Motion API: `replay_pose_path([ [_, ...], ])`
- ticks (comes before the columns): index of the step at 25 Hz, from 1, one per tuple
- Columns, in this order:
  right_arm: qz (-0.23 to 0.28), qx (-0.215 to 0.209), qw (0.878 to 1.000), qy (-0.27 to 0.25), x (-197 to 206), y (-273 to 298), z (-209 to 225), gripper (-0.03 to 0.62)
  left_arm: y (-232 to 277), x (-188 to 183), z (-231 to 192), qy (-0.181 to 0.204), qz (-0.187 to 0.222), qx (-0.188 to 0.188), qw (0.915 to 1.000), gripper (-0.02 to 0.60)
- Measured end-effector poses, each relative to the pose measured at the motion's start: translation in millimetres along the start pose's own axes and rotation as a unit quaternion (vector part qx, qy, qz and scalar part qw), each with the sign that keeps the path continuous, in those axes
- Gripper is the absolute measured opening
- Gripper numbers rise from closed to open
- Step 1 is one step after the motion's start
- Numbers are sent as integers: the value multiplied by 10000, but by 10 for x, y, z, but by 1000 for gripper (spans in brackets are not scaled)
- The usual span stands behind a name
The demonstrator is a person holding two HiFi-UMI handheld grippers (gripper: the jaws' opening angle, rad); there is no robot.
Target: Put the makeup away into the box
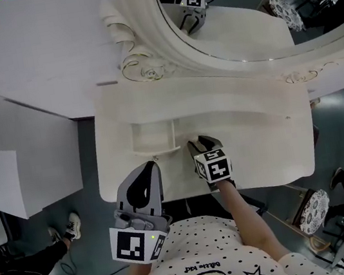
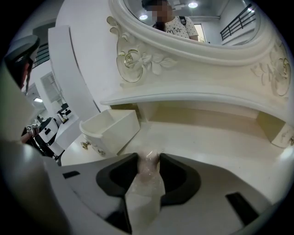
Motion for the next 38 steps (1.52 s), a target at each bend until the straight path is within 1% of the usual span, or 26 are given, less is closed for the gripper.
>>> replay_pose_path([
  [3,-10,-57,9999,-85,-6,-4,-28,138,-12,-8,-2,8,16,-19,10000,-5],
  [6,88,-41,9998,-156,-57,-57,-28,132,-28,-19,-6,16,35,-30,10000,-5],
  [10,685,2,9975,-184,-328,-245,-23,132,-58,-34,-12,36,69,-43,10000,-5],
  [13,1249,-1,9921,-128,-574,-487,-24,132,-70,-63,14,46,126,-12,9999,-5],
  [15,1738,-63,9847,-88,-746,-682,-33,132,-77,-84,32,54,176,17,9998,-5],
  [18,2458,-64,9692,-140,-1047,-968,-31,132,-77,-107,54,80,261,69,9996,-5],
  [21,2954,28,9550,-244,-1340,-1275,-40,132,-98,-144,98,108,322,103,9994,-5],
  [23,3226,0,9460,-305,-1517,-1481,-89,132,-116,-174,128,127,371,121,9992,-5],
  [27,3589,-223,9312,-600,-1714,-1870,-243,133,-127,-238,187,152,493,185,9985,-5],
  [34,4058,-496,9100,-686,-1751,-2458,-439,133,-150,-338,297,208,674,325,9970,-5],
  [38,4281,-511,8954,-1112,-1967,-2775,-516,133,-133,-399,345,270,806,419,9955,-5],
])
Point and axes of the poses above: the fingertips, and each gripper's own axes: y forward along the fingers, z to its right, x out of its underside, the point moved 6 cm from there along -y, backward along the fingers, and after that the axes turned 15 degrees about z, right-handed, at the moved point
